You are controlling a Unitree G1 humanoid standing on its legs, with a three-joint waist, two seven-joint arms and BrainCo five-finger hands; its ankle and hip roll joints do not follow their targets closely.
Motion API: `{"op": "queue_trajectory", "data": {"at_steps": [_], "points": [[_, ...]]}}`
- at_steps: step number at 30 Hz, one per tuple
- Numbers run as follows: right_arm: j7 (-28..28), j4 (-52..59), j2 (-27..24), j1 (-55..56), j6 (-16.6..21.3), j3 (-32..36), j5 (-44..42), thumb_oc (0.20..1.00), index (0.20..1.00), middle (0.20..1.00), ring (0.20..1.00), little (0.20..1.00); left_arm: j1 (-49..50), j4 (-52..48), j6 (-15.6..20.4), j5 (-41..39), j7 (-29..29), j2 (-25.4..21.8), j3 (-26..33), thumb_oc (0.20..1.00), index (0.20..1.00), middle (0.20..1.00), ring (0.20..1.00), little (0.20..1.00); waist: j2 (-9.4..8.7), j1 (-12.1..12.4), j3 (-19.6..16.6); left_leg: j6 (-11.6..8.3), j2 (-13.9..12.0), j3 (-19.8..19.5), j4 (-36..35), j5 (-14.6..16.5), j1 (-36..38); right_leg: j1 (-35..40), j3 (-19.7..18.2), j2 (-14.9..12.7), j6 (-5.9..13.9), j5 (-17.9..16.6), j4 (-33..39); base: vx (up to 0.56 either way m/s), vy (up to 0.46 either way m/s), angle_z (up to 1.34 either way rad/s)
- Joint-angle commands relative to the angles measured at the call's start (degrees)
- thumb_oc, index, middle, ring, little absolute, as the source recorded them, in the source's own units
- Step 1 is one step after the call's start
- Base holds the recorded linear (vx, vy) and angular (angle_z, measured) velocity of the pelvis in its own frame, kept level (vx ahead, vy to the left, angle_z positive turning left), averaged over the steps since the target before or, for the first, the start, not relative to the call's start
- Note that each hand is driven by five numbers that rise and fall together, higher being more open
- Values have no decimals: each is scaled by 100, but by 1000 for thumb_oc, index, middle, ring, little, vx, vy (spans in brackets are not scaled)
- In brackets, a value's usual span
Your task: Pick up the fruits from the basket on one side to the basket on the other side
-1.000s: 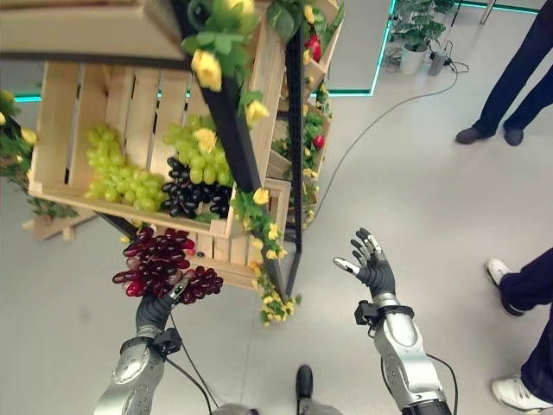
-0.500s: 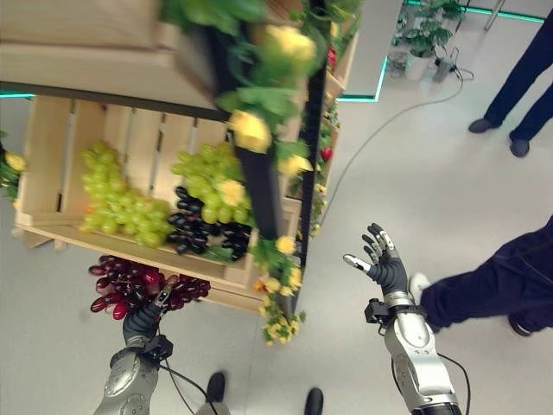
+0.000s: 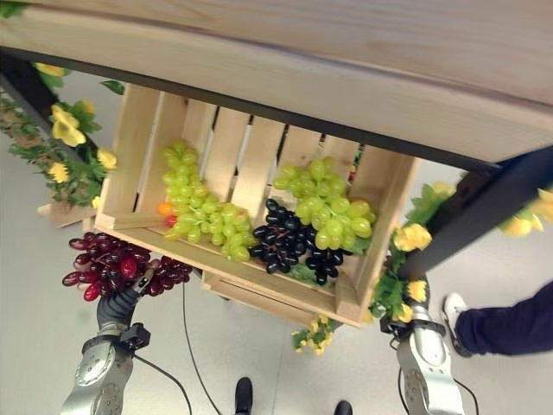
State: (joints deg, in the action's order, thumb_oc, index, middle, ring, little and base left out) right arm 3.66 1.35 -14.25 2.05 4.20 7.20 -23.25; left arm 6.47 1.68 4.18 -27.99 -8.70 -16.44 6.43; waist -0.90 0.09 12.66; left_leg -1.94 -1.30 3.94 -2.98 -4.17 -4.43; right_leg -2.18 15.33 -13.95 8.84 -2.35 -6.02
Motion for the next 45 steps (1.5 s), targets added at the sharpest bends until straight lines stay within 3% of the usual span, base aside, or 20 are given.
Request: {"op": "queue_trajectory", "data": {"at_steps": [1, 4, 7, 8, 9, 10, 15, 17, 19, 20, 23, 25, 28, 31, 33, 38, 39, 45], "points": [[-229, 253, -80, -157, 246, -332, 83, 1000, 1000, 1000, 1000, 1000, -281, -589, 321, 347, 206, -232, -50, 200, 200, 200, 200, 200, 117, 122, -239, 85, -143, -76, 78, 455, 69, -64, -511, 631, 108, 881, -1187, -105, 53, -2], [-218, 245, -90, -138, 249, -342, 55, 1000, 1000, 1000, 1000, 1000, -272, -589, 211, 354, 258, -243, -120, 200, 200, 200, 200, 200, 17, 152, -312, 123, -18, -3, 199, 397, -71, 235, -665, 1006, -75, 1161, -1195, -152, 31, -5], [-223, 187, -124, -162, 174, -354, 2, 1000, 1000, 1000, 1000, 1000, -221, -560, 154, 250, 390, -190, -139, 200, 200, 200, 200, 200, -90, 251, -355, 45, -75, 184, 444, 290, -317, 786, -595, 974, -324, 1421, -183, -245, -85, -8], [-222, 198, -173, -157, 110, -361, 34, 1000, 1000, 1000, 1000, 1000, -113, -574, 85, 209, 481, -186, -119, 200, 200, 200, 200, 200, -97, 301, -349, -21, -139, 291, 634, 198, -496, 967, -649, 991, -388, 1358, 324, -247, -110, -35], [-222, 203, -173, -153, 106, -361, 35, 1000, 1000, 1000, 1000, 1000, -110, -576, 83, 208, 484, -185, -119, 200, 200, 200, 200, 200, -95, 311, -349, -25, -146, 300, 639, 199, -494, 980, -659, 997, -392, 1337, 356, -293, -112, -43], [-247, 285, -212, -94, 76, -306, 12, 1000, 1000, 1000, 1000, 1000, 27, -610, 56, 70, 564, -134, -100, 200, 200, 200, 200, 200, -44, 315, -284, -128, -308, 310, 609, -45, -620, 1052, -733, 1046, -426, 1267, 671, -153, -63, -29], [-258, 332, -285, -3, 102, -211, -1, 1000, 1000, 1000, 1000, 1000, 52, -590, 34, 101, 646, -80, -142, 200, 200, 200, 200, 200, 81, 252, -79, -368, -486, 141, 504, -529, -823, 1030, -664, 1195, -519, 1177, 738, -223, -63, -22], [-228, 299, -363, -37, 108, -149, 15, 1000, 1000, 1000, 1000, 1000, 35, -539, 33, 120, 697, -40, -160, 200, 200, 200, 200, 200, 81, 196, 30, -342, -430, -4, 744, -311, -827, 891, -593, 1135, -529, 1165, 564, -202, 4, 9], [-246, 245, -359, 4, 106, -132, 32, 1000, 1000, 1000, 1000, 1000, 121, -527, 30, 105, 718, 68, -178, 200, 200, 200, 200, 200, 132, 153, -26, -406, -446, -207, 600, -303, -754, 853, -583, 1124, -516, 1168, 560, -129, 70, 15], [-209, 162, -317, 42, 123, -41, 52, 1000, 1000, 1000, 1000, 1000, 176, -532, 32, 107, 736, 160, -185, 200, 200, 200, 200, 200, 198, 101, -94, -512, -542, -220, 394, -413, -689, 865, -521, 1121, -489, 1160, 595, -87, 80, 8], [-156, 157, -372, 63, 149, 57, 25, 1000, 1000, 1000, 1000, 1000, 139, -506, 9, 117, 771, 132, -210, 200, 200, 200, 200, 200, 191, 28, -51, -522, -642, -76, 626, -326, -683, 774, -428, 1013, -485, 1059, 582, -149, 79, 28], [-194, 159, -419, 85, 136, 46, 4, 1000, 1000, 1000, 1000, 1000, 187, -537, 20, 141, 884, 97, -209, 200, 200, 200, 200, 200, 109, 6, -22, -417, -525, -310, 1155, 344, -444, 656, -408, 848, -456, 903, 575, -196, 105, 14], [-300, 81, -399, 119, 103, 13, -41, 1000, 1000, 1000, 1000, 1000, 266, -638, 10, 94, 982, 118, -161, 200, 200, 200, 200, 200, 11, -20, -71, -389, -180, -753, 1506, 942, -145, 536, -482, 722, -458, 748, 616, -112, 130, -5], [-356, 35, -402, 113, 63, 52, -94, 1000, 1000, 1000, 1000, 1000, 351, -782, -23, -4, 1029, 102, -43, 200, 200, 200, 200, 200, -24, -47, -118, -310, -30, -1059, 1698, 1387, 89, 416, -565, 616, -383, 643, 584, -43, 200, -9], [-316, 127, -359, 95, 87, 142, -150, 1000, 1000, 1000, 1000, 1000, 325, -884, -15, -77, 1000, 26, -78, 200, 200, 200, 200, 200, 70, -144, -107, -120, 87, -1054, 1217, 1353, 276, 130, -627, 531, -247, 444, 452, -97, 334, -8], [-200, 40, -244, 44, 165, 290, -111, 1000, 1000, 1000, 1000, 1000, 214, -984, 69, 209, 979, -319, -124, 200, 200, 200, 200, 200, 29, -247, -92, -49, 40, -1018, 262, 988, 343, -348, -558, 365, 5, 91, 452, -232, 233, 16], [-170, 92, -163, 3, 177, 278, -77, 1000, 1000, 1000, 1000, 1000, 121, -990, 100, 275, 934, -430, -109, 200, 200, 200, 200, 200, 8, -280, -10, -34, 92, -947, 168, 879, 298, -470, -582, 219, 131, -176, 490, -218, 207, 21], [-214, -31, -46, -16, 159, 167, -58, 1000, 1000, 1000, 1000, 1000, 159, -1149, 78, 211, 1089, -595, -33, 200, 200, 200, 200, 200, 114, -92, 1, 38, 118, -612, 284, 724, 5, -161, -328, 181, 50, 302, -19, -211, 171, -4]]}}
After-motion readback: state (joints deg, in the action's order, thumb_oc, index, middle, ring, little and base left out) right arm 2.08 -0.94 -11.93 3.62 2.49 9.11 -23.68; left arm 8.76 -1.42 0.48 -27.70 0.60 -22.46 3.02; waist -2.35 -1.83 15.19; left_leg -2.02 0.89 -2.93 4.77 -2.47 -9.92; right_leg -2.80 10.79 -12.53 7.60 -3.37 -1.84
